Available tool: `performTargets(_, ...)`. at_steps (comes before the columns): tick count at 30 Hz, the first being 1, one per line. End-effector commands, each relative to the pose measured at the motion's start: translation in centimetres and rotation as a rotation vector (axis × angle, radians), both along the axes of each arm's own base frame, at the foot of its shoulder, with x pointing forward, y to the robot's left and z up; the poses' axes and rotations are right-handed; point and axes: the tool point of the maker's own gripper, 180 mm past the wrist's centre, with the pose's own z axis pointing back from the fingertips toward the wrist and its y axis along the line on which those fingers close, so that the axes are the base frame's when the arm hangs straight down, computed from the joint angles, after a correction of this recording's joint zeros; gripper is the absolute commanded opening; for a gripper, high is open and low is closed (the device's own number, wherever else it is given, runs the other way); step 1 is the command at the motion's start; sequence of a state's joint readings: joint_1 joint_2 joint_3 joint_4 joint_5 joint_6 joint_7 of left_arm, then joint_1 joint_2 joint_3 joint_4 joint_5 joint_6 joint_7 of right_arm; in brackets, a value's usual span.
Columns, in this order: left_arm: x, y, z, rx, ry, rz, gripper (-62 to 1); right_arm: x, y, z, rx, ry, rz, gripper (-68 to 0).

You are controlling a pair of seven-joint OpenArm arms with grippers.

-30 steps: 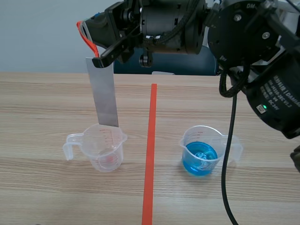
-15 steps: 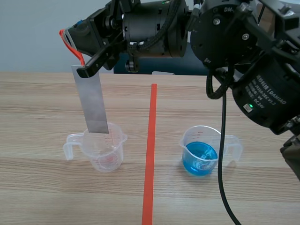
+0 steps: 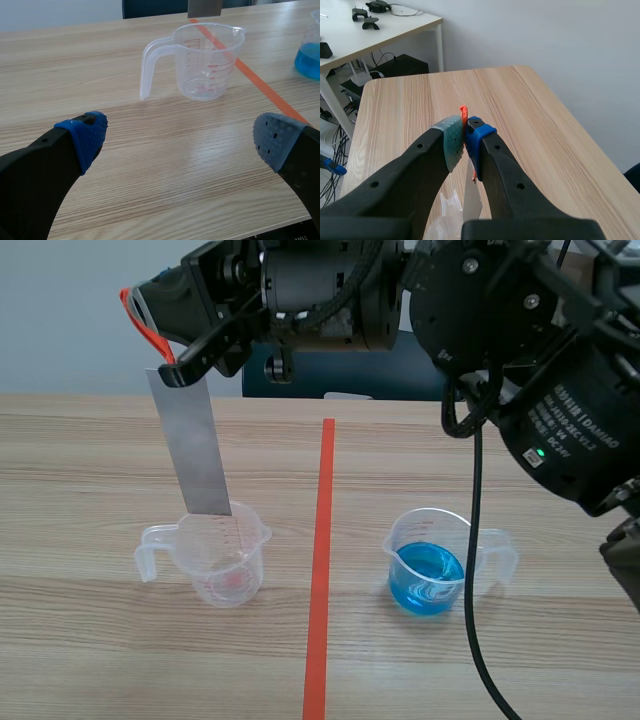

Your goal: Do the redox reaction experiment. move the plate over the left beaker

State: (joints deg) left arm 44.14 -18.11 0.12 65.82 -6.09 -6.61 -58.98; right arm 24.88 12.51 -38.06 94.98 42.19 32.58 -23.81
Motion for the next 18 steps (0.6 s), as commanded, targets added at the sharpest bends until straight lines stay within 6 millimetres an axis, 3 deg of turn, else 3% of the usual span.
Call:
performTargets(1, 0.0, -0.1, 0.6, -0.013, -0.021, 0.003, 0.6, -0.4, -0.1, 2.9, 0.045, -0.065, 0.023, -67.3)
performTargets(6, 0.0, -0.1, 0.6, -0.012, -0.018, 0.003, 0.6, -1.4, -0.4, 4.3, 0.057, -0.105, 0.047, -67.3)
performTargets(18, 0.0, -0.1, 0.6, -0.011, -0.017, 0.003, 0.6, -1.8, -1.1, 4.7, 0.063, -0.096, 0.047, -67.3)
